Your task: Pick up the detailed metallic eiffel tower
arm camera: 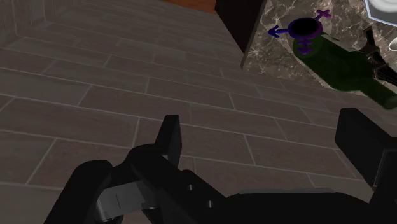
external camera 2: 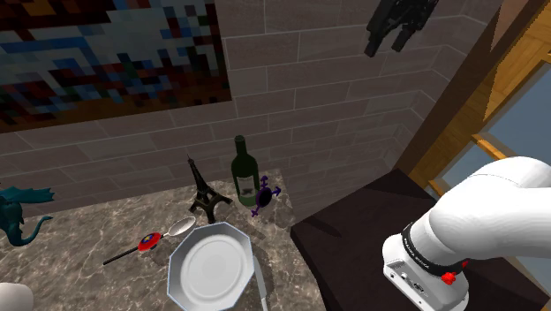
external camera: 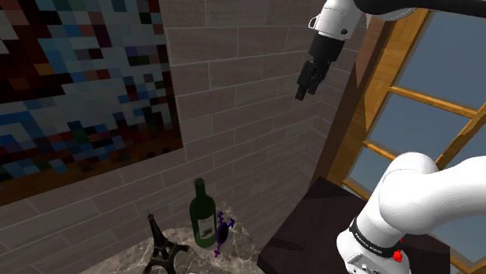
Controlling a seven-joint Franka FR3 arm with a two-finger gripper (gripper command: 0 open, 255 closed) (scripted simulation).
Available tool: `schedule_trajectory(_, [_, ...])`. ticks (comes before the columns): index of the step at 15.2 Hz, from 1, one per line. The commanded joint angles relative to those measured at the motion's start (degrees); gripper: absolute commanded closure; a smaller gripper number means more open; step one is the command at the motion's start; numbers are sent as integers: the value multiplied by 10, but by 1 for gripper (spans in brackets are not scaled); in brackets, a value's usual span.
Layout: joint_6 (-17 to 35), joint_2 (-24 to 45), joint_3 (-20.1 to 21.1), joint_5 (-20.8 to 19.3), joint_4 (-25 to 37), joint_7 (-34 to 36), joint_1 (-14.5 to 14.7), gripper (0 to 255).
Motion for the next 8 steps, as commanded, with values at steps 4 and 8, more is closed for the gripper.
schedule_trajectory(4, [70,-25,19,18,-69,6,11,0])
schedule_trajectory(8, [168,-45,47,45,-150,12,31,0])
